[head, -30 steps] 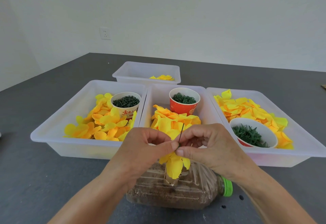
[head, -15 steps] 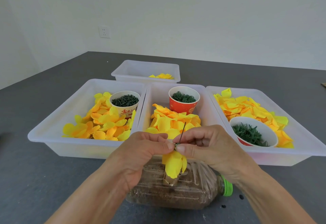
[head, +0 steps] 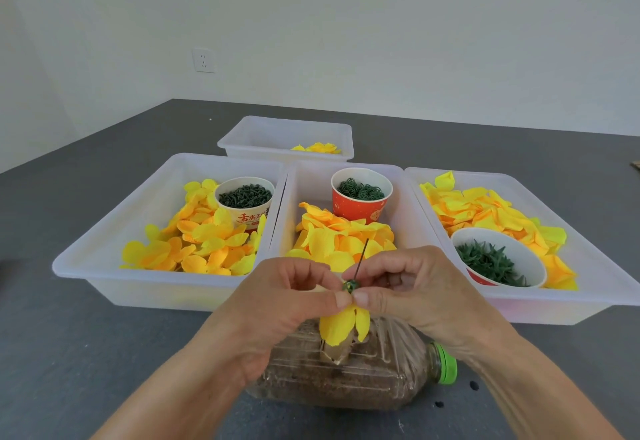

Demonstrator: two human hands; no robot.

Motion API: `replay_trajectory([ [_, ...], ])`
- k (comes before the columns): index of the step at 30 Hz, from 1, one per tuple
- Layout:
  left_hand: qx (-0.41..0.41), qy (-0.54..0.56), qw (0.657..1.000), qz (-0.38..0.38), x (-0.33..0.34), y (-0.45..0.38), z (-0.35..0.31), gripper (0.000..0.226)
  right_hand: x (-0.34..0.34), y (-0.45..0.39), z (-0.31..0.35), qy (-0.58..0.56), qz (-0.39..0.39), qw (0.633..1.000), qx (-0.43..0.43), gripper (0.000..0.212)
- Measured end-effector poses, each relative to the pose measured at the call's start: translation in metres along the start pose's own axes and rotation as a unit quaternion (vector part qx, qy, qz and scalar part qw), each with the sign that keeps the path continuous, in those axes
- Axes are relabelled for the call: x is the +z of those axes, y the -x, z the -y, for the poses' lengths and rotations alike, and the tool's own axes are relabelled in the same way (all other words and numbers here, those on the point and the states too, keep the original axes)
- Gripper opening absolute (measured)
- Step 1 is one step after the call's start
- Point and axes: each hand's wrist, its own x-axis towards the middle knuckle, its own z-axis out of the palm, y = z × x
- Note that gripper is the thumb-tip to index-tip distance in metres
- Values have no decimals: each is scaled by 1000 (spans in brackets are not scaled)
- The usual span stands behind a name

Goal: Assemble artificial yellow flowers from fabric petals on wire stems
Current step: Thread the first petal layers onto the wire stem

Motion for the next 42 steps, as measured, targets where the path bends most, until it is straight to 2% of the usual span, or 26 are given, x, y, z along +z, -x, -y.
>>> replay_trajectory([
  [3,16,-55,998,-24,1,4,3,34,2,-1,0,41,-22,999,-12,15],
  [9,42,-94,993,-53,5,2,9,27,4,-3,1,61,-42,997,-9,17],
  [15,52,-79,993,-69,7,0,12,28,5,-2,2,69,-45,996,-15,9],
  [23,51,-64,993,-83,9,-2,13,26,5,-2,2,78,-53,996,-7,18],
  [29,53,-46,995,-67,11,-2,11,25,8,-3,1,135,-82,987,-7,20],
  [34,57,-64,993,-76,11,-1,10,26,5,0,3,81,-70,994,5,13],
  [38,51,-61,995,-57,8,3,7,38,3,2,3,51,-67,996,-5,4],
  [42,84,-26,992,-85,5,5,6,16,3,3,1,53,-70,996,-10,13],
])
